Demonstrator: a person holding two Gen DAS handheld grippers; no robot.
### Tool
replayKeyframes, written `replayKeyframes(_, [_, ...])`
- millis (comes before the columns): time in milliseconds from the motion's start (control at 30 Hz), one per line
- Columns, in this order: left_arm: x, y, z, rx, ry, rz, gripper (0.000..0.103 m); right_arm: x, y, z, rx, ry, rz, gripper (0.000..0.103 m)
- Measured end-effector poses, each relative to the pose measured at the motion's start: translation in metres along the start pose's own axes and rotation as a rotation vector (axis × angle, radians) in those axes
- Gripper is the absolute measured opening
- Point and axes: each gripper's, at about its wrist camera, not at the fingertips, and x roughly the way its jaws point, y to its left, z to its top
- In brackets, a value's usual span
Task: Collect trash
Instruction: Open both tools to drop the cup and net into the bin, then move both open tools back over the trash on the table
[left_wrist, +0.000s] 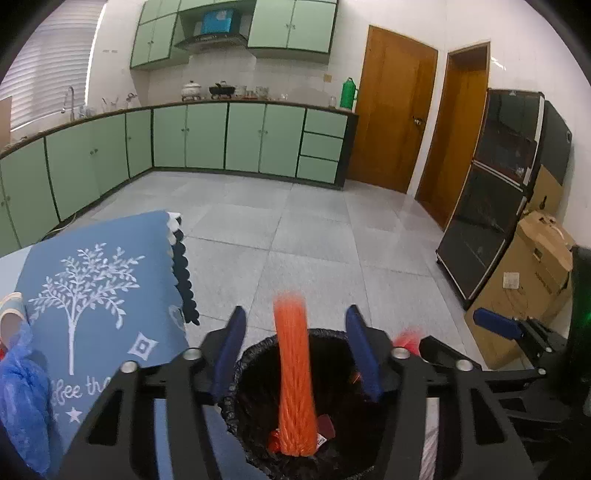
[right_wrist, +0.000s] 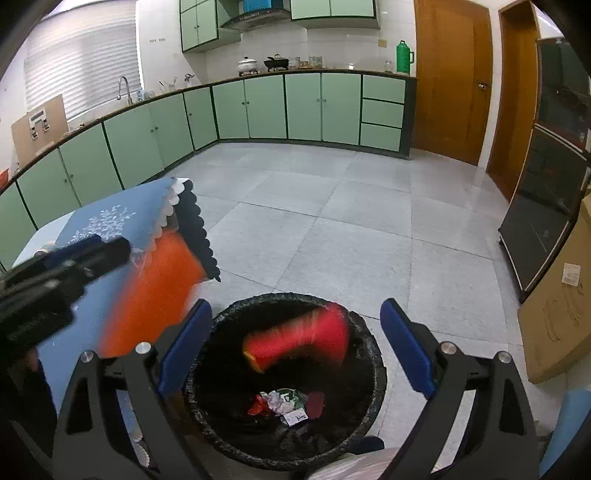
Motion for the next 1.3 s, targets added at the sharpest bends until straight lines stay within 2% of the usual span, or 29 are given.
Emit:
replayKeyframes(167, [-0.010, 0.015, 0.004, -0.030, -0.012, 0.014, 0.067, -0.002, -0.001, -0.002, 0.011, -0.009, -0.025, 0.096])
replayKeyframes(300, [-0.024, 0.027, 0.005, -0.040, -0.030, 0.046, 0.075, -0.008, 0.005, 0.000, 0.015, -0.022, -0.012, 0.097])
replayKeyframes(633, [-0.080, 0.070, -0.006, -0.051, -0.055, 0.173, 0.077, -0.028, 0.057, 0.011, -0.018, -0.071, 0.089, 0.097])
replayKeyframes(1067, [-0.161, 0.161, -0.054, -0.155, -0.083, 0.437, 0.077, -0.039, 0.152, 0.005, -0.119, -0.093, 0.270, 0.097])
replayKeyframes(1300, [-0.189, 0.186, -0.094, -0.215, -0.051, 0.519, 0.077, -0.053, 0.200, -0.013, -0.195, -0.113, 0.348, 0.097])
